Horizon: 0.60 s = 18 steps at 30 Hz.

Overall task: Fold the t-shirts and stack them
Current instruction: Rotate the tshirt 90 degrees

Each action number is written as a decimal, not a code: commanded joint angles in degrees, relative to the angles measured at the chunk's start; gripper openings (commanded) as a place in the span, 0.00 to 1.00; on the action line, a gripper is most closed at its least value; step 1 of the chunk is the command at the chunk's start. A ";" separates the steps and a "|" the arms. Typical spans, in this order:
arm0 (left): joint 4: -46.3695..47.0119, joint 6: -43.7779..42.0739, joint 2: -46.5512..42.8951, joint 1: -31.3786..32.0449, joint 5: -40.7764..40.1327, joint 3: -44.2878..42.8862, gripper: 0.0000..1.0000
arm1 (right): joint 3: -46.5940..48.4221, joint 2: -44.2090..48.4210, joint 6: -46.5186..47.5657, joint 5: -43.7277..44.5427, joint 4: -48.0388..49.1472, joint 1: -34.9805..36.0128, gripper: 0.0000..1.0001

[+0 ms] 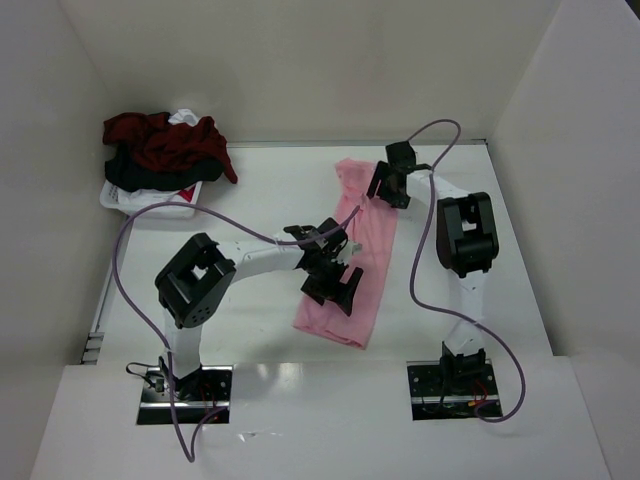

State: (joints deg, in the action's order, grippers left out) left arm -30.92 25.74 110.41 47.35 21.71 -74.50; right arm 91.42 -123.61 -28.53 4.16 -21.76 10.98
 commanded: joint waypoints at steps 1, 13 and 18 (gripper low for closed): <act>0.59 2.92 0.24 0.81 2.98 1.29 0.98 | 6.21 -3.73 1.20 -0.91 -2.58 1.50 0.77; 1.91 9.51 -2.66 0.81 0.00 5.15 0.98 | 22.74 -15.60 0.67 -5.04 -7.25 7.73 0.77; 1.30 9.51 -2.04 -0.68 -0.01 4.63 0.98 | 30.64 -20.34 0.67 -5.57 -10.31 8.35 0.77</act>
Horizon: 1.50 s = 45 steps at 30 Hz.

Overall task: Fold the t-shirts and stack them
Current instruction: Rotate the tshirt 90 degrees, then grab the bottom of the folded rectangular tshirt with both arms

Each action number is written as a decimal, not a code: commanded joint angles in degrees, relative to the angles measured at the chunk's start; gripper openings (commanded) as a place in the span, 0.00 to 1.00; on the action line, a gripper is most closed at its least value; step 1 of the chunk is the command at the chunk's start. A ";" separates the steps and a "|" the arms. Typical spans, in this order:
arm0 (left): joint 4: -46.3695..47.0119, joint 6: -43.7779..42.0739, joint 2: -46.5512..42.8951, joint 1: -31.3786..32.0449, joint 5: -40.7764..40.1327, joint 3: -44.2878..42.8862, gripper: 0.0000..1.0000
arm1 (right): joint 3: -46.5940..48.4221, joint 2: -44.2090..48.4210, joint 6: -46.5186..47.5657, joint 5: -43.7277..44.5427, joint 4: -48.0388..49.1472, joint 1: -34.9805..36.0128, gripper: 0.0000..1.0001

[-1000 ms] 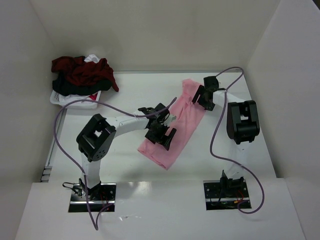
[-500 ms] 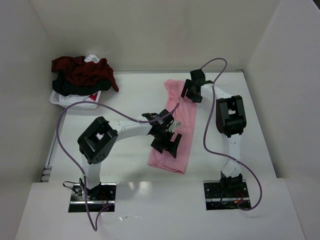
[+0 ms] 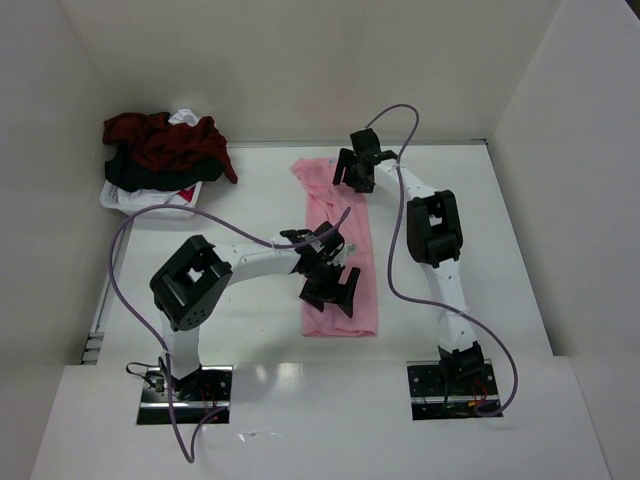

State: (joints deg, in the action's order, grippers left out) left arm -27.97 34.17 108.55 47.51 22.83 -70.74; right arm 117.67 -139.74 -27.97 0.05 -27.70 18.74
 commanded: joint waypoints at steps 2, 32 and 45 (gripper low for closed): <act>-2.18 0.37 0.34 -2.41 -1.65 0.87 0.98 | 7.12 -5.71 0.10 -1.46 -5.33 0.59 0.77; -3.59 17.50 -32.35 -7.52 -16.50 17.56 1.00 | -59.63 59.39 -13.77 -9.20 8.63 1.90 0.84; 6.42 21.29 -37.44 -9.27 -13.25 30.13 0.93 | -91.19 88.14 -39.70 -9.72 8.28 17.81 0.76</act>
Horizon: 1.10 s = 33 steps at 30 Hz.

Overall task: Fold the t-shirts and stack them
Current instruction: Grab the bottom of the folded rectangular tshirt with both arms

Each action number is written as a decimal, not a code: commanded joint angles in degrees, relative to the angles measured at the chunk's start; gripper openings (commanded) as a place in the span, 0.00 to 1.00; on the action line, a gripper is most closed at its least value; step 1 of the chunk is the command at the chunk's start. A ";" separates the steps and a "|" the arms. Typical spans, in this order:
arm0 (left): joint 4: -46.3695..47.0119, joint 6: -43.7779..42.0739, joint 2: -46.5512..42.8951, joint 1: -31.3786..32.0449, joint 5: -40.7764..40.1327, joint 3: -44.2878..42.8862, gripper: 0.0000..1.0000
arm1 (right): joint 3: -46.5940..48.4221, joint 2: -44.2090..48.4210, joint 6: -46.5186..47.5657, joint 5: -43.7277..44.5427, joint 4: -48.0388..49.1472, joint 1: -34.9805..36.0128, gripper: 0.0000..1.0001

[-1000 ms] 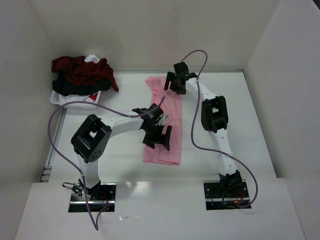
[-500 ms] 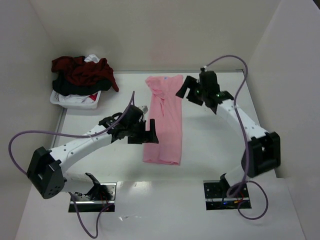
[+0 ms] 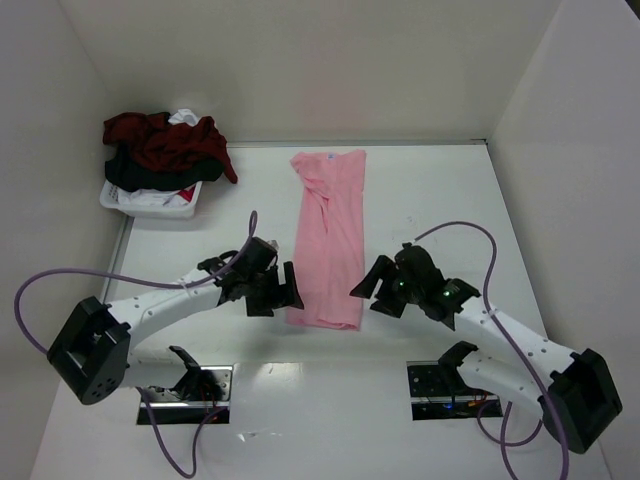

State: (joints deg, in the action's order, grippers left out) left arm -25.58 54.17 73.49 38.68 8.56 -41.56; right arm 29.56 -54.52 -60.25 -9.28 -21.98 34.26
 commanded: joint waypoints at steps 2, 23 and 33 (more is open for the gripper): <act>5.44 1.81 -2.39 -0.97 1.63 2.27 0.92 | -3.63 3.63 -8.83 -0.39 2.55 3.70 0.74; 10.64 0.76 6.30 -2.38 7.34 2.63 0.77 | -6.97 -3.57 -5.41 0.14 5.28 4.76 0.71; 10.64 -1.09 10.79 -2.38 8.58 1.57 0.62 | -3.11 -11.92 -1.28 -0.57 6.51 4.76 0.65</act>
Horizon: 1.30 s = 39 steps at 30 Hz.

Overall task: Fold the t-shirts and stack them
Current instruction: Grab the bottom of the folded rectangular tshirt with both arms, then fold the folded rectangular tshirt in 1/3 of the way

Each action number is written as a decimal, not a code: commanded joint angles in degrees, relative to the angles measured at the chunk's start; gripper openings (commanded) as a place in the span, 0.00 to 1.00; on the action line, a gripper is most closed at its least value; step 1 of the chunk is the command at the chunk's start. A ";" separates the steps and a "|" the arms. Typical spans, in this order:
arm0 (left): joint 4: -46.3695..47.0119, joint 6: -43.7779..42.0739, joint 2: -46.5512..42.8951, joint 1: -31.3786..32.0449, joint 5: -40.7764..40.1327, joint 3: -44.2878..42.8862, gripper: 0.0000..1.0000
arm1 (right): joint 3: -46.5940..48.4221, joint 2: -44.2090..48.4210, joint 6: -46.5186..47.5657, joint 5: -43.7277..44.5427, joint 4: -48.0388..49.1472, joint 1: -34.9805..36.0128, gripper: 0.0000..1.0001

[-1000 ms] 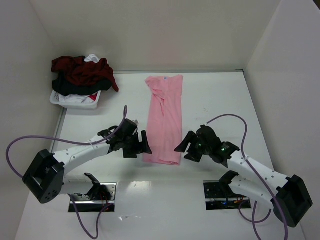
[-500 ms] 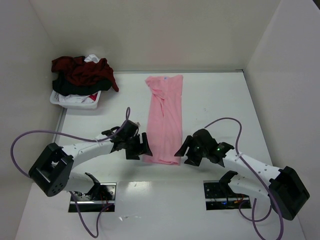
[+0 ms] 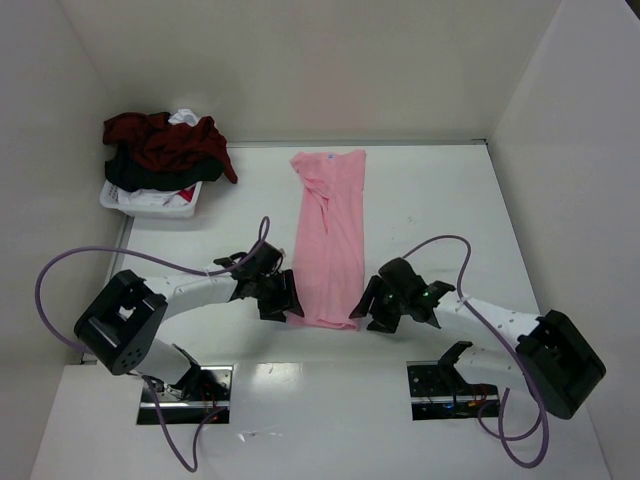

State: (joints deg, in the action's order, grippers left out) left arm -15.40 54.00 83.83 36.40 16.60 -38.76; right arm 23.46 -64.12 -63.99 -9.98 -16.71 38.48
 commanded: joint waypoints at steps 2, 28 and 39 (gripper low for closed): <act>-0.16 -0.91 0.45 -0.10 0.54 -1.23 0.56 | 3.69 -3.11 2.98 0.74 1.24 0.54 0.65; -3.76 -6.53 2.74 -0.63 0.54 -7.46 0.00 | 11.07 -9.72 4.04 4.44 -0.69 1.77 0.00; -7.72 -10.67 6.95 -4.14 -1.75 -21.60 0.00 | 22.75 -11.81 14.94 3.39 -2.63 -9.47 0.02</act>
State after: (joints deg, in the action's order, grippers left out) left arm -21.96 45.36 88.79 34.24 15.70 -56.66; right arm 41.08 -74.02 -54.22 -7.53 -18.92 30.96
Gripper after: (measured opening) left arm 0.011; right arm 0.020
